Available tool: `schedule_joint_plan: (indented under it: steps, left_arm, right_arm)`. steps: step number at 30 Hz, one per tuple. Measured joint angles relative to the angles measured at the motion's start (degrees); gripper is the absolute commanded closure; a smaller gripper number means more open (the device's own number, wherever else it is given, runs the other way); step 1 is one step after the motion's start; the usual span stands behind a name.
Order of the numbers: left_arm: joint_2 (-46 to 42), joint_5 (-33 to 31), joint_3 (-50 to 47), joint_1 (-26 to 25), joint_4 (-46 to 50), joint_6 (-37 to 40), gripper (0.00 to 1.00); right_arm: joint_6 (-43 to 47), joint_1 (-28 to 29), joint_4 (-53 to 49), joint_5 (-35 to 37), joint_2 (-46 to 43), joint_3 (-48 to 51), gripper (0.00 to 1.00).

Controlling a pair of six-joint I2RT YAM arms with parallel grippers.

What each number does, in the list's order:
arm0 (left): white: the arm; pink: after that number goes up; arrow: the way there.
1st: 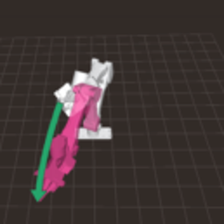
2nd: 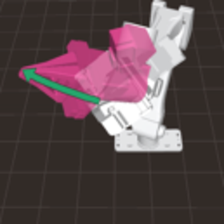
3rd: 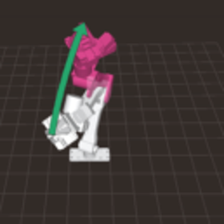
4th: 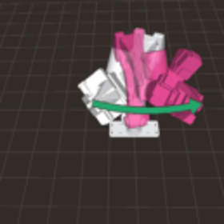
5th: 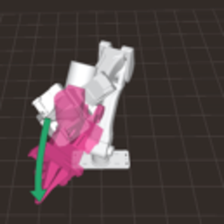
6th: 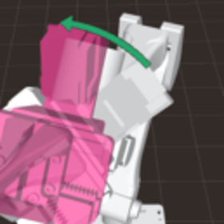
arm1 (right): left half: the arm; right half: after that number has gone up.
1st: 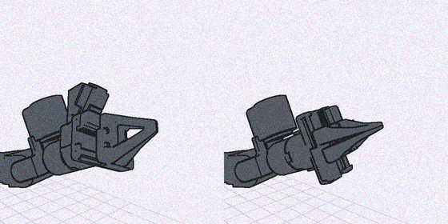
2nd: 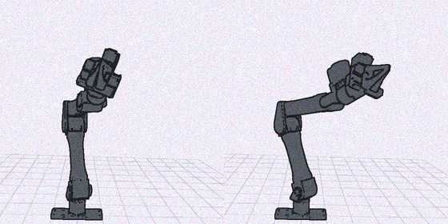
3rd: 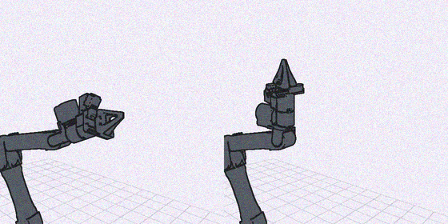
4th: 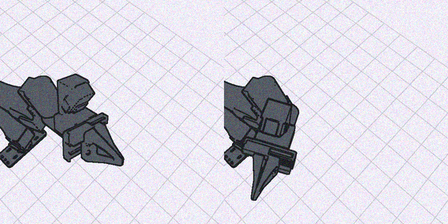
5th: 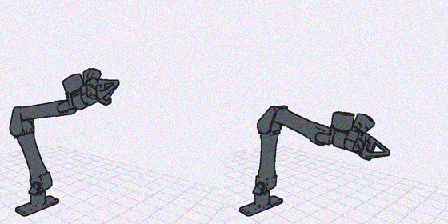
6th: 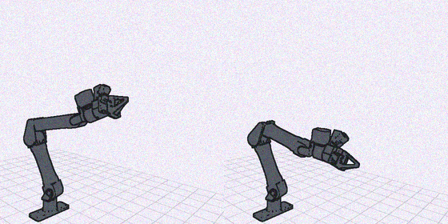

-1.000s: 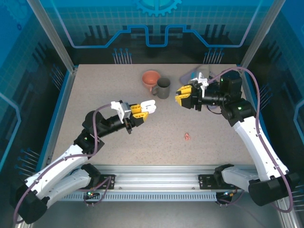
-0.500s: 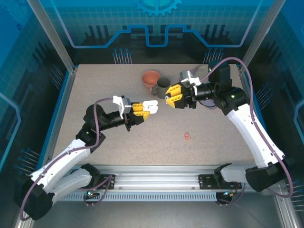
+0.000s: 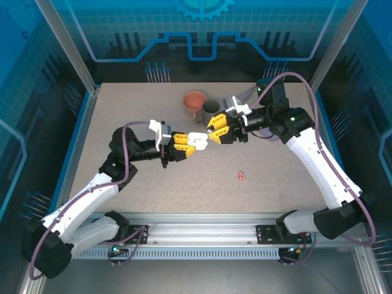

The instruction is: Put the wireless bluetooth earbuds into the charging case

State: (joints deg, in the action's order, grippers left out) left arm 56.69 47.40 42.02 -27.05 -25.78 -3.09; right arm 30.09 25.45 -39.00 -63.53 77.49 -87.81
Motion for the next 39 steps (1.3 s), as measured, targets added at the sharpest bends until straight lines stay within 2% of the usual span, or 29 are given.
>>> schedule_joint_plan:
  steps: [20, 39]
  left_arm:
    - [0.0, 0.5, 0.1, 0.0, 0.0, 0.0, 1.00]
    - [0.0, 0.7, 0.1, 0.0, 0.7, 0.0, 1.00]
  right_arm:
    - [3.2, 3.8, -2.9, 0.1, 2.3, -0.1, 0.71]
    - [8.0, 3.9, -6.9, 4.4, 3.3, -1.8, 0.70]
